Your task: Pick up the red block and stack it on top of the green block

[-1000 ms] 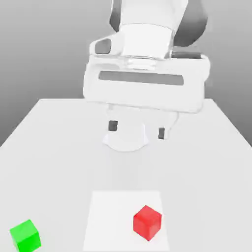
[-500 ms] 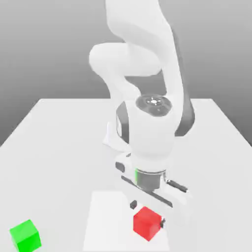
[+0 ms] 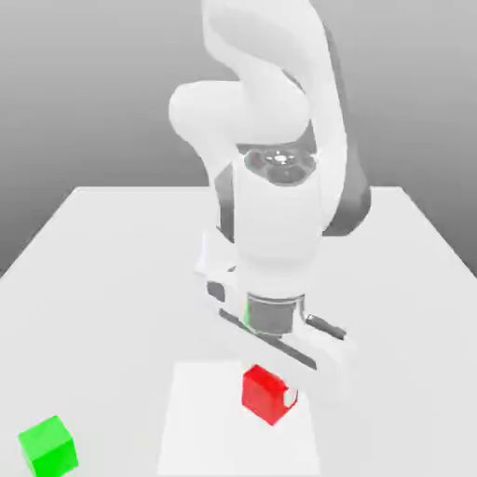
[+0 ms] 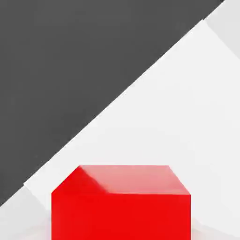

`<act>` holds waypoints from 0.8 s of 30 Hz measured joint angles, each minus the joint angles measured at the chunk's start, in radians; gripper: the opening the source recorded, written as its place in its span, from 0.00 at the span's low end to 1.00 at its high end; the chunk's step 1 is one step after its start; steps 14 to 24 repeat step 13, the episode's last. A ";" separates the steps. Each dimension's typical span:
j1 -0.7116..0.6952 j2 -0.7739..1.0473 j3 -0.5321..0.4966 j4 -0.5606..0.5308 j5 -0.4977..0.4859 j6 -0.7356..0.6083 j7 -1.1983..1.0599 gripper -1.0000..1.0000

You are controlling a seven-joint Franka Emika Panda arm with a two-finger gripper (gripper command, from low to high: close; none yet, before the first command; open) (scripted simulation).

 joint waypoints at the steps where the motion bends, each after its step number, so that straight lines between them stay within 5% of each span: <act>1: -0.027 0.006 -0.022 0.023 0.009 -0.016 -0.016 0.00; 9: -0.212 0.171 -0.161 0.196 0.064 -0.021 -0.116 0.00; 10: -0.216 0.198 -0.164 0.202 0.066 -0.001 -0.118 1.00; 24: -0.216 0.198 -0.164 0.202 0.066 0.000 -0.118 1.00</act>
